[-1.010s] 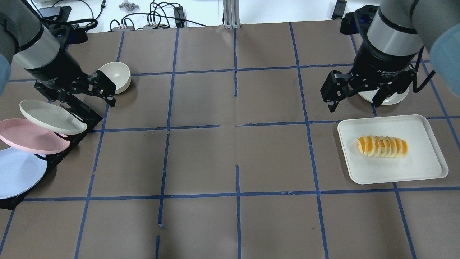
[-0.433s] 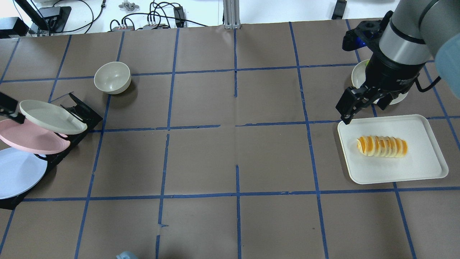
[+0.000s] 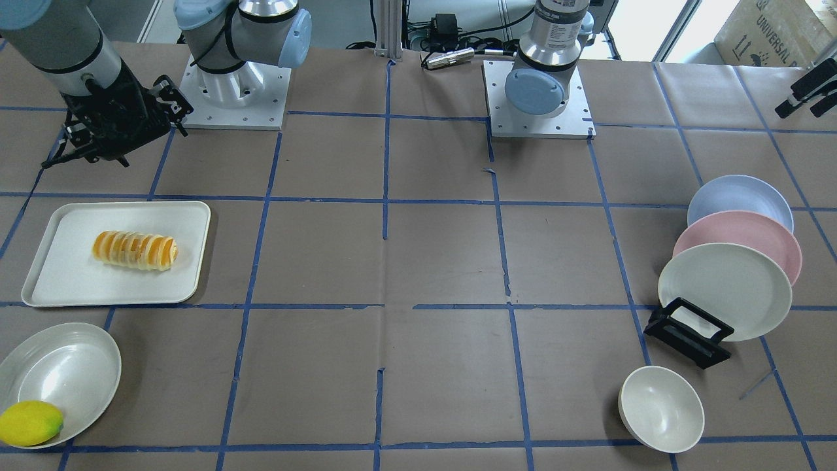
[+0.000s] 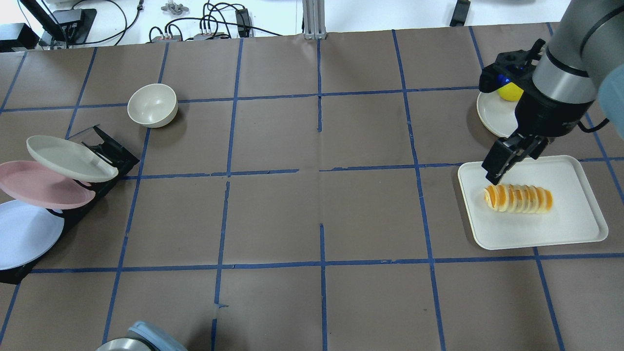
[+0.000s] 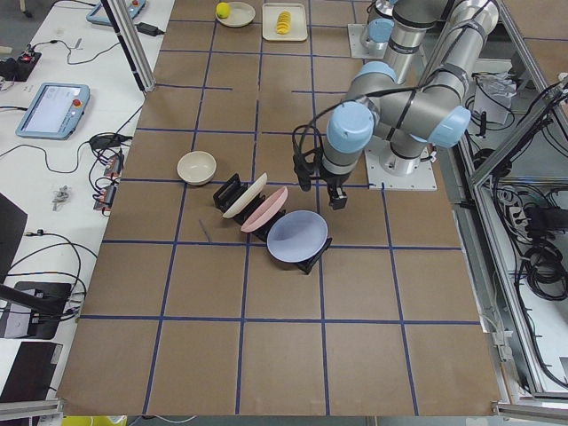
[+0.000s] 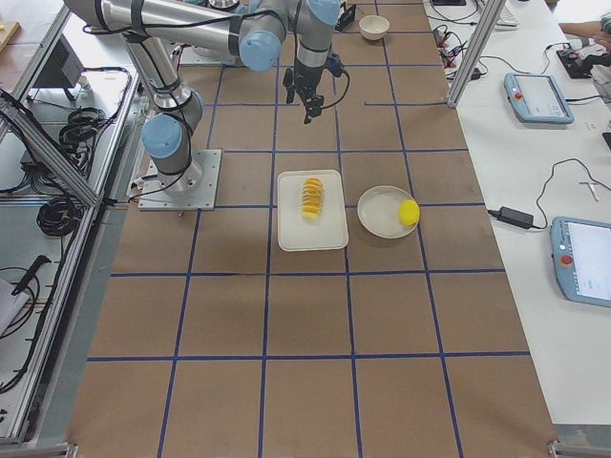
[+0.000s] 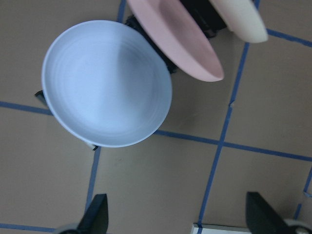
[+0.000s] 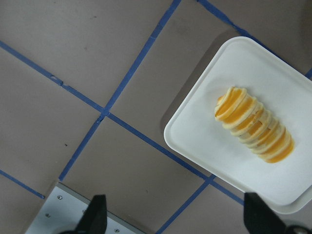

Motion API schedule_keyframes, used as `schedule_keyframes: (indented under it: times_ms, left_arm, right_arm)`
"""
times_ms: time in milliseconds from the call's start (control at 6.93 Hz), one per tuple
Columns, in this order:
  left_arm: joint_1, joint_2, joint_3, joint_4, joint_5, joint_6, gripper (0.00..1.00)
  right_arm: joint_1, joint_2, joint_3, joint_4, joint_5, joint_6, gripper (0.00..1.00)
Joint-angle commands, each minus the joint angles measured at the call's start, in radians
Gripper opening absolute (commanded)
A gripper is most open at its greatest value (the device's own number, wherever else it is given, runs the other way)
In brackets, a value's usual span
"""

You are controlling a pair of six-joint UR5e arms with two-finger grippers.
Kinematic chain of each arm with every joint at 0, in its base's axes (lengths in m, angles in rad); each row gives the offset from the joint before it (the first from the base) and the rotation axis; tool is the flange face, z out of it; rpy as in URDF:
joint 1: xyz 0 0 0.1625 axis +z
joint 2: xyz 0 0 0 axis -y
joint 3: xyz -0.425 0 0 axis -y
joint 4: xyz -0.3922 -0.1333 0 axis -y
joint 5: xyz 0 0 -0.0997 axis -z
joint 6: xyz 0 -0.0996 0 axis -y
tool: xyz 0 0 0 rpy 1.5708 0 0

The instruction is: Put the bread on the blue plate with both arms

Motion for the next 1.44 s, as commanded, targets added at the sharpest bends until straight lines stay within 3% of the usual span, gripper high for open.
schedule_keyframes:
  times_ms: [0,289,722,1010,1299]
  left_arm:
    - [0.07,-0.179,0.043,0.061,-0.017,0.085,1.0]
    - [0.006,-0.275,0.059,0.07,-0.103,0.08,1.0]
    - [-0.05,-0.404,0.071,0.224,-0.099,0.082,1.0]
    - [-0.055,-0.447,0.14,0.226,-0.096,0.097,1.0]
    - [-0.065,-0.513,0.176,0.225,-0.097,0.103,1.0]
  right_arm:
    - [-0.02,0.013,0.11,-0.101,0.002,-0.092,1.0]
    - [-0.052,0.034,0.149,-0.173,0.018,-0.232,1.0]
    - [-0.092,0.094,0.146,-0.226,0.02,-0.466,1.0]
    - [-0.179,0.184,0.134,-0.278,0.017,-0.64,1.0]
    - [-0.196,0.233,0.127,-0.316,0.017,-0.65,1.0]
